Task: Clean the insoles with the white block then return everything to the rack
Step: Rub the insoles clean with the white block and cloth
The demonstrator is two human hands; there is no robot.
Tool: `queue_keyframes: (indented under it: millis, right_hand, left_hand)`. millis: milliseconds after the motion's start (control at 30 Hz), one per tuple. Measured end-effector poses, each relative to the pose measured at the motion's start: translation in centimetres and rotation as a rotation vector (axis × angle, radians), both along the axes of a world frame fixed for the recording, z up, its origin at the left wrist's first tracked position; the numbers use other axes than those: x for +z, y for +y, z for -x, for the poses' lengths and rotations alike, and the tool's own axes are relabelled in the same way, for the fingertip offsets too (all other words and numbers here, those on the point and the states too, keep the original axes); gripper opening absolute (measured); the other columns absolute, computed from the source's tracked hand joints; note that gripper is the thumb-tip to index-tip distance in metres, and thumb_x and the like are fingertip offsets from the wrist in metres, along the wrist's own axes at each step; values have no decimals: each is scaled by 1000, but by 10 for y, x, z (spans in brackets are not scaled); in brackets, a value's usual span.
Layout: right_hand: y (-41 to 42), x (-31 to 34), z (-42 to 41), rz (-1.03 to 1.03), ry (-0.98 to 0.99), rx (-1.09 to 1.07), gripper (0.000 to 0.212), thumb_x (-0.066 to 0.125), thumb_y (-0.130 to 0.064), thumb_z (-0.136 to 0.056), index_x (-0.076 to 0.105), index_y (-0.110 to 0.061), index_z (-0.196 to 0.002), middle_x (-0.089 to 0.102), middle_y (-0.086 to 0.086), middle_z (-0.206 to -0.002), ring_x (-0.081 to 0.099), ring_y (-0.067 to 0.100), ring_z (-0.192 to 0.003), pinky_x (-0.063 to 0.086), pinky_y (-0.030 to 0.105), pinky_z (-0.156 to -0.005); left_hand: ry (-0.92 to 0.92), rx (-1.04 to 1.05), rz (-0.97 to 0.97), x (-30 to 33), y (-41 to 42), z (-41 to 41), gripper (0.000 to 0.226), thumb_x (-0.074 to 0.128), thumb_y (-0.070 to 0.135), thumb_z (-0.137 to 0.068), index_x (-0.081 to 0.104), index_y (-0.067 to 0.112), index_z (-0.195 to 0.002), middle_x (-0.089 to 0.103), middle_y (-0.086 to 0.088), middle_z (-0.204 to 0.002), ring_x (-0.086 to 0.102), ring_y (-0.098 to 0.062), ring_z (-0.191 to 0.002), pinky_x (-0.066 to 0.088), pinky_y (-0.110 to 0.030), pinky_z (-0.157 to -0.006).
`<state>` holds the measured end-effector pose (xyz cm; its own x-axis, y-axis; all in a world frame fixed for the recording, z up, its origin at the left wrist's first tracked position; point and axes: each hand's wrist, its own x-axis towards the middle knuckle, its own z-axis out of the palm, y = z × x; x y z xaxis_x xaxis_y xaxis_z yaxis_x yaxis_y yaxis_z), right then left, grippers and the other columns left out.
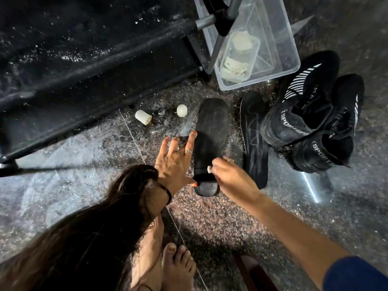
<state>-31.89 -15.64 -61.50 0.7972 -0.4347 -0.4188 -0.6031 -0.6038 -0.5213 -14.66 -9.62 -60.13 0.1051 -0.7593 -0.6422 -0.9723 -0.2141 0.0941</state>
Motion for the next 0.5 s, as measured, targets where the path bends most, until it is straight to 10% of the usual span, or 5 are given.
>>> queue_keyframes:
  millis: [200, 500]
  right_hand:
    - [-70, -10, -31, 201, 24, -155, 29, 55, 16, -74, 59, -11, -66, 51, 3, -80, 50, 23, -76, 48, 39, -64]
    - [-54, -17, -23, 206, 41, -186, 18, 50, 3, -84, 56, -6, -70, 52, 5, -81, 50, 24, -73, 48, 46, -62]
  left_hand:
    - [17, 21, 45, -2, 3, 1, 131, 55, 75, -71, -36, 10, -139, 33, -12, -151, 2, -28, -146, -9, -44, -115]
    - [-40, -17, 34, -6, -1, -3, 135, 48, 85, -64, -34, 11, -141, 37, -7, -149, -2, -27, -146, -9, -48, -114]
